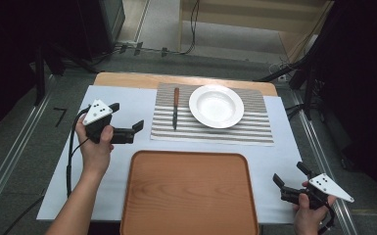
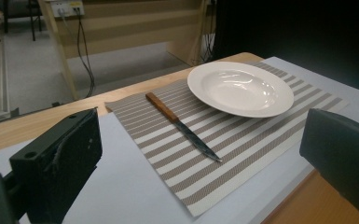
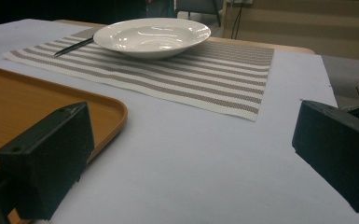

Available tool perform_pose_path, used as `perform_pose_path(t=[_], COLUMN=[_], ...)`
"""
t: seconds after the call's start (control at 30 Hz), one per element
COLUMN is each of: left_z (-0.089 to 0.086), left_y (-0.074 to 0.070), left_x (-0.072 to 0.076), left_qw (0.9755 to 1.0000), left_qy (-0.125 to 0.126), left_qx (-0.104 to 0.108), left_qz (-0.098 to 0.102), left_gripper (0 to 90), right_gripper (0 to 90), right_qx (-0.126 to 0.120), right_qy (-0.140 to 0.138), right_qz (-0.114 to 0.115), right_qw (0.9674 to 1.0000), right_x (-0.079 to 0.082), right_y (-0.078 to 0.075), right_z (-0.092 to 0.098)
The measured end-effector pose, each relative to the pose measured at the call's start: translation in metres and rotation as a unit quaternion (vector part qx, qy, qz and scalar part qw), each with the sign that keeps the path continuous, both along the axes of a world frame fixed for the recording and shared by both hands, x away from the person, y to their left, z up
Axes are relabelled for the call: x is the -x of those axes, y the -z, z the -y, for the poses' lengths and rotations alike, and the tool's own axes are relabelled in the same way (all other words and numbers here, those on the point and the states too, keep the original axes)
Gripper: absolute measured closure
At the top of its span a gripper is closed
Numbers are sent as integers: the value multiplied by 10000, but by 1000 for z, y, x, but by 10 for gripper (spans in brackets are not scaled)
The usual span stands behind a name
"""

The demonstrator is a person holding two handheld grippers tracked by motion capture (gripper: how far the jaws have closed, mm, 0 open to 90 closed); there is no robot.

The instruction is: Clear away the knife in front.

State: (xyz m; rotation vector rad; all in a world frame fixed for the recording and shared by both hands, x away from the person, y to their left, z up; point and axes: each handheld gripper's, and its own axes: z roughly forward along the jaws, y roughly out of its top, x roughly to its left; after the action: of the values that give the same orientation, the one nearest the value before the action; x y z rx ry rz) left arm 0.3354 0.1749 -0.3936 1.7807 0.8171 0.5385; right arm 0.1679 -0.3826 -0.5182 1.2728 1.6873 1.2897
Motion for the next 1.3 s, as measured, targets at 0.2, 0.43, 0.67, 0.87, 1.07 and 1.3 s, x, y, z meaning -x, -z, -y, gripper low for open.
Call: perform_pose_path(t=[0.2, 0.43, 0.67, 0.87, 1.07, 1.3], left_z=[19, 39, 58, 75, 93, 110], left_y=[-4, -5, -2, 2, 9, 27], left_x=[-15, -33, -52, -71, -88, -114], left_qw=[9999, 9997, 9993, 9986, 9979, 9947], left_qy=[109, 212, 255, 260, 213, -239], left_qx=[-10, -55, -50, -63, -155, -214], left_qz=[-19, -97, -262, -451, -590, -979], left_gripper=[0, 0, 0, 0, 10, 122], right_gripper=[0, 0, 0, 0, 0, 0], right_qx=[17, 40, 96, 136, 135, 113], right_qy=[-13, -38, -47, -67, -72, -57], right_qz=[-22, -6, -8, 7, 19, 30], right_qw=[10000, 10000, 9999, 9999, 9999, 9999], right_x=[0, 0, 0, -1, -1, -1], right_y=[0, 0, 0, 0, 0, 0], right_z=[-1, -1, -2, -3, -3, -2])
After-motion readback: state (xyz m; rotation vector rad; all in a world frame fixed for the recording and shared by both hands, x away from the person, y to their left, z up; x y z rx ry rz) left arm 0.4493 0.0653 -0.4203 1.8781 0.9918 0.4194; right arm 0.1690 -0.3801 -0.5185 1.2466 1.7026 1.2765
